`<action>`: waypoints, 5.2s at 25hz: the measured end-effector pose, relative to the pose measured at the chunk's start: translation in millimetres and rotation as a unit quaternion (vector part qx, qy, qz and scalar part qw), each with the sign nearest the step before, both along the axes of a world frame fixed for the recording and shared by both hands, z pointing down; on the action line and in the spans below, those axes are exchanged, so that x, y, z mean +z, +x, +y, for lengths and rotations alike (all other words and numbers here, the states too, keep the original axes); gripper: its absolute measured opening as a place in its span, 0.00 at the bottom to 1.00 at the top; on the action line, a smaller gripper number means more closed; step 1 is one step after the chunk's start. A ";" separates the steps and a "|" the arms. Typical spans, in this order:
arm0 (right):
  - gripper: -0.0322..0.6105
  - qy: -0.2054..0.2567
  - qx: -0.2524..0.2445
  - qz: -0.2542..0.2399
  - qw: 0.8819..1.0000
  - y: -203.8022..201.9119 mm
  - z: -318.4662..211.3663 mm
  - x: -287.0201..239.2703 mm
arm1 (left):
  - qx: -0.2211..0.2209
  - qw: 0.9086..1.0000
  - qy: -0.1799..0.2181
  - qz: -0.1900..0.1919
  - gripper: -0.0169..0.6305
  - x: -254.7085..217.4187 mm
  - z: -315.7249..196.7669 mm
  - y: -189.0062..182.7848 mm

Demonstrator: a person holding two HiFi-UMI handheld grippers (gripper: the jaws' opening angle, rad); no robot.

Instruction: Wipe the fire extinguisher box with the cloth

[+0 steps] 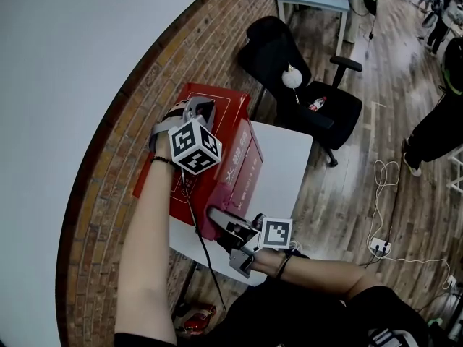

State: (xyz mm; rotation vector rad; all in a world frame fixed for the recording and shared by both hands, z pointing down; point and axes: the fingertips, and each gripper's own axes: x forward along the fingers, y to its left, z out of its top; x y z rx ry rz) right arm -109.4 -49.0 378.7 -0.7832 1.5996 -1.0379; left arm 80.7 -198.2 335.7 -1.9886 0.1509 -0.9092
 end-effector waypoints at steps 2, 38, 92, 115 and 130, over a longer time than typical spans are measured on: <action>0.15 0.001 -0.001 0.000 1.000 -0.2 0.4 -1.0 | 0.000 1.000 0.001 0.002 0.07 -0.3 0.3 -0.3; 0.15 0.064 0.105 0.164 0.979 99.3 56.4 -81.2 | 0.006 0.989 -0.033 0.146 0.07 -62.5 32.5 -29.1; 0.15 0.336 -0.353 0.197 0.851 -151.0 98.5 -138.0 | 0.060 0.477 -0.760 0.436 0.39 -75.6 219.6 -377.1; 0.15 0.291 -0.402 0.264 0.827 -171.0 102.1 -99.6 | 0.024 0.505 -0.745 0.434 0.18 -50.6 243.9 -381.7; 0.20 0.257 -0.392 0.321 0.823 -193.8 92.7 -74.9 | -0.006 0.472 -0.734 0.489 0.14 -32.2 243.1 -416.2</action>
